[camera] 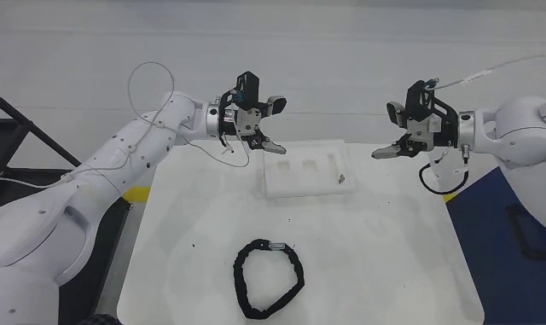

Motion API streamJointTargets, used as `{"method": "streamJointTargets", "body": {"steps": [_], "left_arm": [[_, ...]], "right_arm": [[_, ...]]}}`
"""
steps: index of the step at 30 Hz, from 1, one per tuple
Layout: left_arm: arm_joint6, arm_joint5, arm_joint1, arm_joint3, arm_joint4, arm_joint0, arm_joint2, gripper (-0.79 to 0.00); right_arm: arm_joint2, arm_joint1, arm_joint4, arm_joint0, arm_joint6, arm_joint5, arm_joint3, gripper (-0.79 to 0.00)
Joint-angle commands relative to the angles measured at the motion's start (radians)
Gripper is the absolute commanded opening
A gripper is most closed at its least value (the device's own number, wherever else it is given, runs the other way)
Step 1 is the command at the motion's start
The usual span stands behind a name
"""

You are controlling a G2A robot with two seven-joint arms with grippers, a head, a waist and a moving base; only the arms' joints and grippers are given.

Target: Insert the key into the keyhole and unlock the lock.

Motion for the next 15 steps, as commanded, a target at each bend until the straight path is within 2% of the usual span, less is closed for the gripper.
{"method": "streamJointTargets", "body": {"steps": [1,7,11,15], "left_arm": [[0.000,0.000,0.000,0.000,0.000,0.000,0.000,0.000],[0.000,0.000,0.000,0.000,0.000,0.000,0.000,0.000],[0.000,0.000,0.000,0.000,0.000,0.000,0.000,0.000],[0.000,0.000,0.000,0.000,0.000,0.000,0.000,0.000]], "right_arm": [[-0.012,-0.005,-0.011,-0.005,-0.008,0.013,0.012,0.000],[-0.069,-0.038,-0.060,-0.010,-0.043,0.111,0.073,0.000],[-0.119,-0.075,-0.071,0.001,-0.084,0.192,0.140,0.000],[-0.172,-0.115,-0.052,0.021,-0.076,0.287,0.200,0.000]]}}
